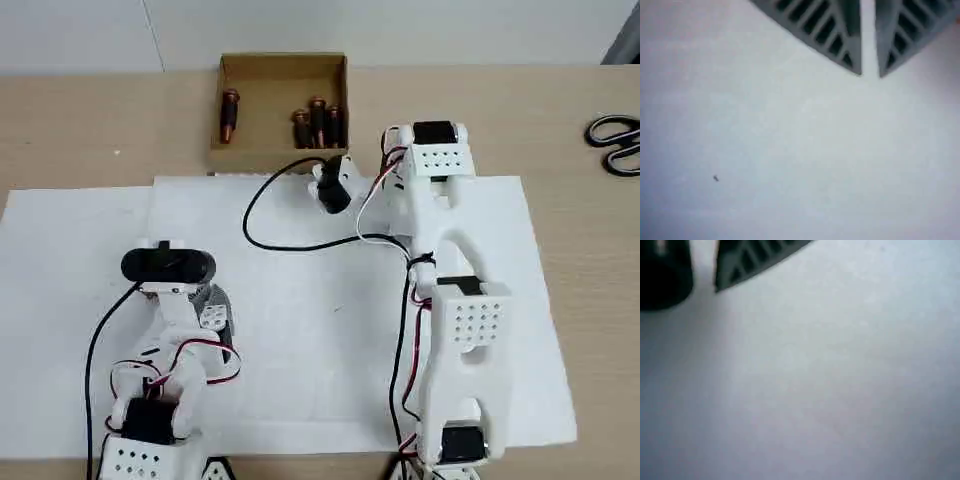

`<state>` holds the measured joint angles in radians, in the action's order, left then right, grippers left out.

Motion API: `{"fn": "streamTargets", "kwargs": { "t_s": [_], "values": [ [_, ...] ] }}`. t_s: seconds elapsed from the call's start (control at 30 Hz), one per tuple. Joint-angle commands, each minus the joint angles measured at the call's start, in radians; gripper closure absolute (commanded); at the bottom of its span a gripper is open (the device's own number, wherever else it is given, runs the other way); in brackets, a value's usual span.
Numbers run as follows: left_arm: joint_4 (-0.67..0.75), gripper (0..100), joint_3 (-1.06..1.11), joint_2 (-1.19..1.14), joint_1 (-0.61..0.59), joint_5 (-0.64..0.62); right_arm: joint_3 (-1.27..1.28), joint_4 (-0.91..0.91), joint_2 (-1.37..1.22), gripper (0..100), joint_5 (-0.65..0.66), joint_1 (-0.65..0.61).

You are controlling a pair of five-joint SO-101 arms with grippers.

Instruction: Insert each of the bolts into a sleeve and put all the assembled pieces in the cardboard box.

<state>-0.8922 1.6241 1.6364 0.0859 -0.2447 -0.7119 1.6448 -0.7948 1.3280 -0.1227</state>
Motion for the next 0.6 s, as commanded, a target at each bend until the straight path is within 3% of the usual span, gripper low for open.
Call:
{"fn": "streamTargets", "kwargs": {
  "t_s": [0.0, 0.17, 0.4, 0.57],
  "values": [
    [0.020, 99, -0.004, 0.012, 0.003, 0.005, -0.040, 0.004, 0.002, 78.6, 0.002, 0.039],
    [0.020, 99, -0.004, 0.012, 0.003, 0.005, -0.040, 0.038, -0.007, 79.3, -0.005, 0.033],
    [0.020, 99, -0.004, 0.012, 0.003, 0.002, -0.040, 0.038, -0.058, 96.2, -0.097, 0.035],
    [0.020, 99, -0.004, 0.012, 0.002, 0.002, -0.041, 0.030, -0.059, 98.9, -0.132, 0.033]
  ]
}}
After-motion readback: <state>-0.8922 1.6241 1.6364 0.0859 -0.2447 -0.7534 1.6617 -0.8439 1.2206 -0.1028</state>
